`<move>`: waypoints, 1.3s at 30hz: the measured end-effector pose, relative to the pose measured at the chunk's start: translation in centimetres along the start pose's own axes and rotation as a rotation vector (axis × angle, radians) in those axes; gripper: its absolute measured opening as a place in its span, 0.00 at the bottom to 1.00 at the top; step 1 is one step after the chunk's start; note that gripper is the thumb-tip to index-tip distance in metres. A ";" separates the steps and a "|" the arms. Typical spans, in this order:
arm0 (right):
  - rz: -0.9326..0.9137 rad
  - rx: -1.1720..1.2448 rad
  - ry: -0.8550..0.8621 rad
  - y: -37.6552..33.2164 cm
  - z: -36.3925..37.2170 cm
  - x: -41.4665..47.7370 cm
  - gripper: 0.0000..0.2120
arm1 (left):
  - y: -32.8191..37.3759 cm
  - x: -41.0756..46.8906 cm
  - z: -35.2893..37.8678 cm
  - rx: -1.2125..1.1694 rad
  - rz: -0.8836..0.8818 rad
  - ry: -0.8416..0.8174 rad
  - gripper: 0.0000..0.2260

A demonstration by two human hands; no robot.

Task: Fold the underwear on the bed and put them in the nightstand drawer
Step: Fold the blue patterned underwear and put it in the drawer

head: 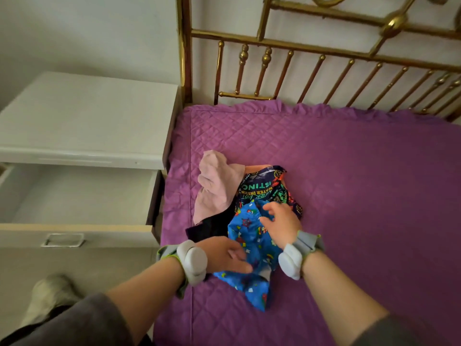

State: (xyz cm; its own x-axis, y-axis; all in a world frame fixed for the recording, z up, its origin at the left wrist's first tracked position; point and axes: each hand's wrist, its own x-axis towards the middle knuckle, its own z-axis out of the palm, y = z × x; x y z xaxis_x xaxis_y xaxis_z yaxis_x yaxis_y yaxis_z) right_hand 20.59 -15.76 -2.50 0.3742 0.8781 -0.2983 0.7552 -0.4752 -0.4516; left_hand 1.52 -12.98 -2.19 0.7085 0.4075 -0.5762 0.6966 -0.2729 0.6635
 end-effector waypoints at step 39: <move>0.049 -0.596 -0.223 4.0 -9.8 -3.1 0.16 | 2.9 2.8 -9.7 0.373 0.329 0.380 0.23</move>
State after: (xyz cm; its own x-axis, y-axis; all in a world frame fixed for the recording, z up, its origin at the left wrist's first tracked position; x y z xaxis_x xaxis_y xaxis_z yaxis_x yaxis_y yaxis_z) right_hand 27.69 -19.81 4.87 0.3435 0.7927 -0.5036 0.9338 -0.3452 0.0936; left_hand 4.41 -4.17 2.74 0.8503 0.5136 -0.1148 0.4904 -0.6943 0.5267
